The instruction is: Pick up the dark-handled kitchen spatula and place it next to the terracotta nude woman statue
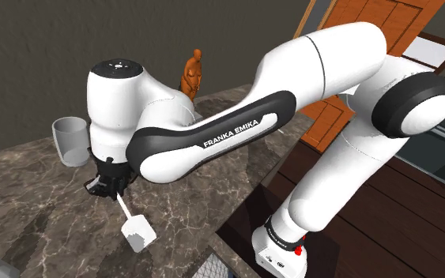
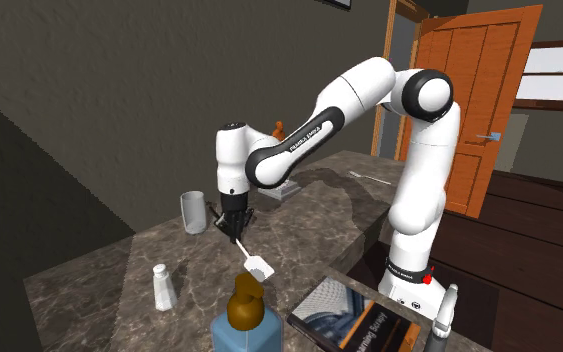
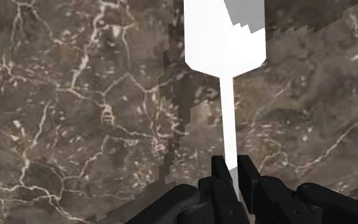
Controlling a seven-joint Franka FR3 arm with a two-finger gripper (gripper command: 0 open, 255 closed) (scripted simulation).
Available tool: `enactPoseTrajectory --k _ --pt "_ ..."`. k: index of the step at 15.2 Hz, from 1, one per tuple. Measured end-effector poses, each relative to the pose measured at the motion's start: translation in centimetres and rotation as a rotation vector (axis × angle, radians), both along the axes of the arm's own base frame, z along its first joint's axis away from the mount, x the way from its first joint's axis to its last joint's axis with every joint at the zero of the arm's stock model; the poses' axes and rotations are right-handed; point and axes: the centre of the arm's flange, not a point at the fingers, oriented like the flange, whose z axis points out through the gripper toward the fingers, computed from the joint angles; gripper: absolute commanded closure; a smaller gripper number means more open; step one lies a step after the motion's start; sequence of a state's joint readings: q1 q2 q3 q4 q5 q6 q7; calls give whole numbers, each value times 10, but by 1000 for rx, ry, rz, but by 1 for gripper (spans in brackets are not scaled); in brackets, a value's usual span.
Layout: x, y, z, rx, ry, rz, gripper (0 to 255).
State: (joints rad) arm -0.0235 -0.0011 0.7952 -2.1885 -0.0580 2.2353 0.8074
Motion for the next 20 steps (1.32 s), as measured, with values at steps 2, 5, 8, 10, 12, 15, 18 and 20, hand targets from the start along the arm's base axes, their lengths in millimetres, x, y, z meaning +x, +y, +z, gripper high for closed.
enactPoseTrajectory --k 2,5,8,10,12,15,18,20 --pt "1 0 10 0 0 0 255" --pt "-1 1 25 0 0 0 255" --pt "0 2 40 0 0 0 255" --pt "1 1 52 0 0 0 255" --pt "0 1 62 0 0 0 255" --pt "1 2 79 0 0 0 255" --pt "2 1 96 0 0 0 255" --pt "0 1 105 0 0 0 255"
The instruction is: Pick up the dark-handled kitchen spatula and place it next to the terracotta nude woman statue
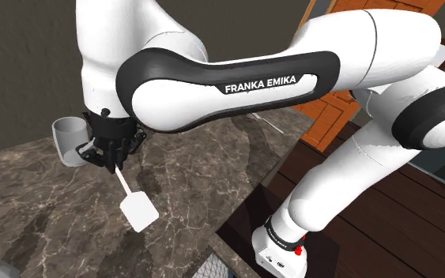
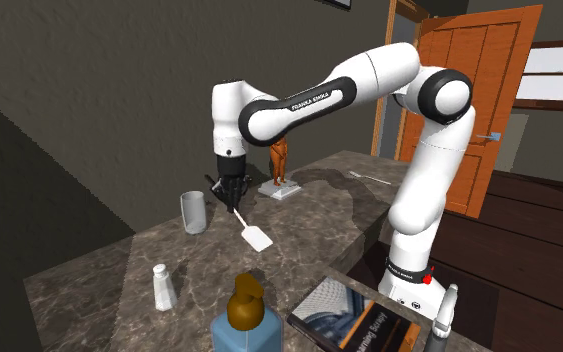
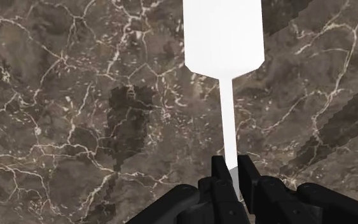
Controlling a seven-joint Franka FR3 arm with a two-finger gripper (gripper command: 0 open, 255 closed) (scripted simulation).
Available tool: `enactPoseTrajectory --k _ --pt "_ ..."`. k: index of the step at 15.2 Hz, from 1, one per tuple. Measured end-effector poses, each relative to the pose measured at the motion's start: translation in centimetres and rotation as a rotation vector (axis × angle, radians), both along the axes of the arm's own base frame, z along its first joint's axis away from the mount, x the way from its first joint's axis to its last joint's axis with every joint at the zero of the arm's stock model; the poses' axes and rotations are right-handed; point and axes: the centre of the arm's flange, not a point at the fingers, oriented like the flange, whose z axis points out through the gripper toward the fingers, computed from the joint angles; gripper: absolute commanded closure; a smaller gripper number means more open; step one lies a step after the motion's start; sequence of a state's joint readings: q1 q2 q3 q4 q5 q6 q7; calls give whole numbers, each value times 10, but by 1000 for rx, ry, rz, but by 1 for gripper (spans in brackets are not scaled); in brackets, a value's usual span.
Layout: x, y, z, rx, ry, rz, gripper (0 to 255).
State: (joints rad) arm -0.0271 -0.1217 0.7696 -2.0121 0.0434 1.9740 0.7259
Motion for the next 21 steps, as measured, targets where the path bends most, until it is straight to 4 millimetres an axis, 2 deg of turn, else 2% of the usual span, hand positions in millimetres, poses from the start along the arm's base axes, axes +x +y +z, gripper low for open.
enactPoseTrajectory --k 21 --pt "1 0 111 0 0 0 255"
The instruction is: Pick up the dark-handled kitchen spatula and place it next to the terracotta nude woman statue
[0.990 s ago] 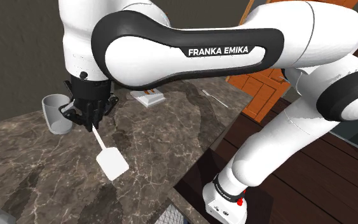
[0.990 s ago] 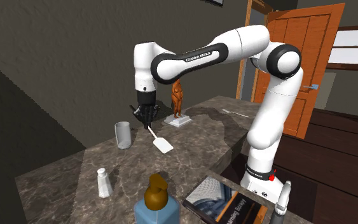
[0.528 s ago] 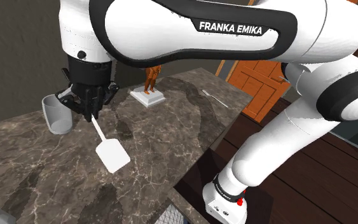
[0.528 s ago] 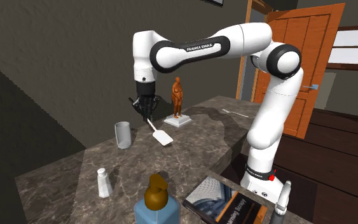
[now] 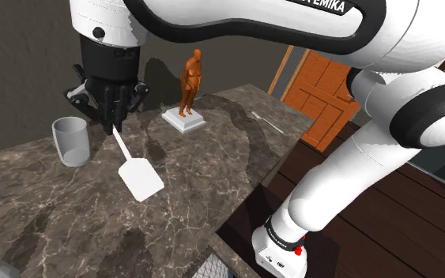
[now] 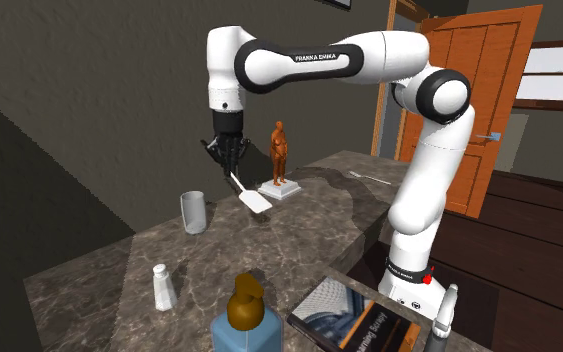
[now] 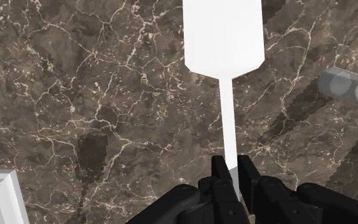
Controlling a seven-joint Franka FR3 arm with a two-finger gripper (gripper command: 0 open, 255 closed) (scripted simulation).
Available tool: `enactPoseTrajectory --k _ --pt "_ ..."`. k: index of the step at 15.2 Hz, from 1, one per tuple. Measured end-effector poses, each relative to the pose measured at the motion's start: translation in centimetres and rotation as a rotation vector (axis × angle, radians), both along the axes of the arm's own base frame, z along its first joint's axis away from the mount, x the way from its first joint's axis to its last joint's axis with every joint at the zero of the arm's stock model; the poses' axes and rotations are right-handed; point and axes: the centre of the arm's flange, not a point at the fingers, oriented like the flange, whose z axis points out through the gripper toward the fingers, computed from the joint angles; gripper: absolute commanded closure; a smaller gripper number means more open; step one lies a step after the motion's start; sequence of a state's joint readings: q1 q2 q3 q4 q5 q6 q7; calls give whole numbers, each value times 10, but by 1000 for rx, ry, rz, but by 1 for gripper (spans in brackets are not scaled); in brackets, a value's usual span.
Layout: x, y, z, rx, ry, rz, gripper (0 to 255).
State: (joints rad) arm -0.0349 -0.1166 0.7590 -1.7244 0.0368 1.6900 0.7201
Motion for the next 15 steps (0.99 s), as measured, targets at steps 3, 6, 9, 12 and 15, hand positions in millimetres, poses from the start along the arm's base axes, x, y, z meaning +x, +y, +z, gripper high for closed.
enactPoseTrajectory --k 3,6,9,12,15 --pt "-1 -2 17 0 0 0 255" --pt "-1 -1 32 0 0 0 255" --pt "-2 0 48 0 0 0 255" --pt "-2 0 63 0 0 0 255" --pt "-2 1 79 0 0 0 255"
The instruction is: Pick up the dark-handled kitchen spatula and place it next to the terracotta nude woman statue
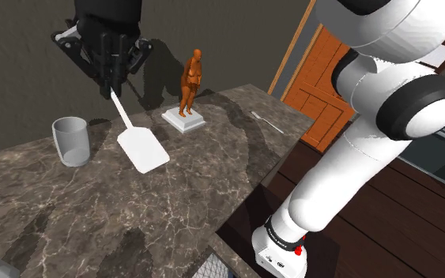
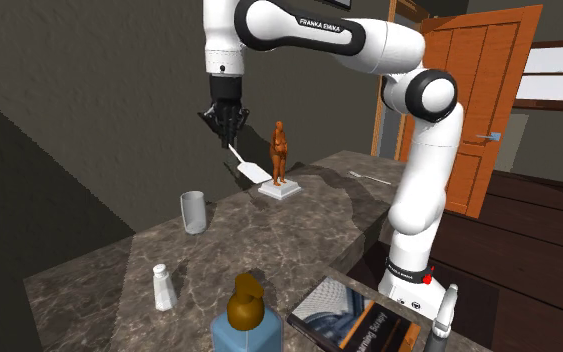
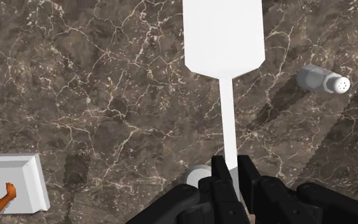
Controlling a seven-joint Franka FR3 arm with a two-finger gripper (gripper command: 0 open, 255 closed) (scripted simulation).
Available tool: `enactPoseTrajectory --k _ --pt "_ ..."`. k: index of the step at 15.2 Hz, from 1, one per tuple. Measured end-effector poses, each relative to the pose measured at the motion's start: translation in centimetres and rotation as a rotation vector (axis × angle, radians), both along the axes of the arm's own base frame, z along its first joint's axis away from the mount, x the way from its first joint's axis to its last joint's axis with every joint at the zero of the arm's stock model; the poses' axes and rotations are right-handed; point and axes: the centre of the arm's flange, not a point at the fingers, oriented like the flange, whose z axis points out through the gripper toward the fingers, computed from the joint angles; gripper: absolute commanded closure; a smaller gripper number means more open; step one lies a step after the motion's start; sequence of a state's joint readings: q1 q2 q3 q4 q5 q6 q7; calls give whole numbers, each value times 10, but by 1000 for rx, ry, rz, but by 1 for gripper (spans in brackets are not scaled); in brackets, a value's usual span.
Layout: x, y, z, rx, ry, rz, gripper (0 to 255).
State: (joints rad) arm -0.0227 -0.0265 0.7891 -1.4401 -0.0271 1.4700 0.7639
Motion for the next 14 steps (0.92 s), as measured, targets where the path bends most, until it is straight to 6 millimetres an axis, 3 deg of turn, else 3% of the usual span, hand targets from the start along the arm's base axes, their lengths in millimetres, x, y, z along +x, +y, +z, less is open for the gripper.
enactPoseTrajectory --k 12,14 --pt "1 -1 62 0 0 0 255" --pt "4 -18 66 -1 -1 -1 255"
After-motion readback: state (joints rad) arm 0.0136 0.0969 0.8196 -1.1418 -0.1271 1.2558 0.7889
